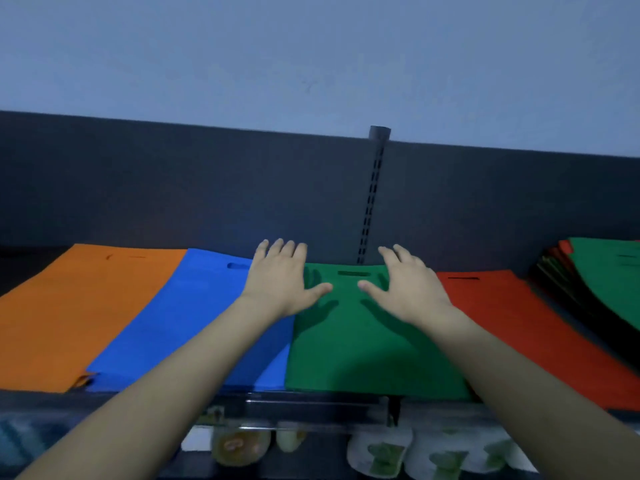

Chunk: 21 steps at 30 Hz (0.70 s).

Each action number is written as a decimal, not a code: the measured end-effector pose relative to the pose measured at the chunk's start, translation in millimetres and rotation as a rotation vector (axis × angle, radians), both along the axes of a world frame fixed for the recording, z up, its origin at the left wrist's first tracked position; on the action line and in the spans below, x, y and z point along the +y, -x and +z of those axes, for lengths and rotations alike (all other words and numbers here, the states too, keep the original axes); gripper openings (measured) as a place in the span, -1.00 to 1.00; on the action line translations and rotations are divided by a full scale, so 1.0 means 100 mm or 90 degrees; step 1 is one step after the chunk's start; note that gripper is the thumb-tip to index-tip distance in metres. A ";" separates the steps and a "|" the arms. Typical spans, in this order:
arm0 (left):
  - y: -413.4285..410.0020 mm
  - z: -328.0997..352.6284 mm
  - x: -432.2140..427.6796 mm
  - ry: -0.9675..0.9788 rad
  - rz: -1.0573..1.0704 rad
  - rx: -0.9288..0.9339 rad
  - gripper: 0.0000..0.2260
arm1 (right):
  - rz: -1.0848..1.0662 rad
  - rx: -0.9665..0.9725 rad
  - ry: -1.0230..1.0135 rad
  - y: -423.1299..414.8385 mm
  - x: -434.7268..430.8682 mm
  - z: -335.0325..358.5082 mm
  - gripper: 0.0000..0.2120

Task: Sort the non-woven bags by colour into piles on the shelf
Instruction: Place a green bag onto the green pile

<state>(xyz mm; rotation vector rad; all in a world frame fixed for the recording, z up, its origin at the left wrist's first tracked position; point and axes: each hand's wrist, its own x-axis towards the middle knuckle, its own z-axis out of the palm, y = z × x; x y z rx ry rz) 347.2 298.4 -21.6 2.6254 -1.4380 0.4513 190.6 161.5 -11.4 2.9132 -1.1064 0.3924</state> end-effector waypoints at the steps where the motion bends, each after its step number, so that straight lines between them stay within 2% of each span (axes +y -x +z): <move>1: 0.18 0.01 -0.16 0.001 -0.001 -0.001 -0.18 | 0.001 0.002 -0.002 0.18 -0.11 0.04 -0.20; 10: 1.78 0.11 -1.52 0.000 -0.044 0.004 -0.18 | -0.031 0.038 0.056 1.87 -1.20 0.39 -0.19; 17: 2.40 0.37 -2.23 0.027 -0.124 -0.052 -0.20 | -0.159 0.081 0.039 2.62 -1.90 0.60 -0.23; 21: 2.66 0.40 -2.62 0.032 -0.198 -0.065 -0.19 | -0.243 0.120 -0.031 2.94 -2.10 0.45 -0.21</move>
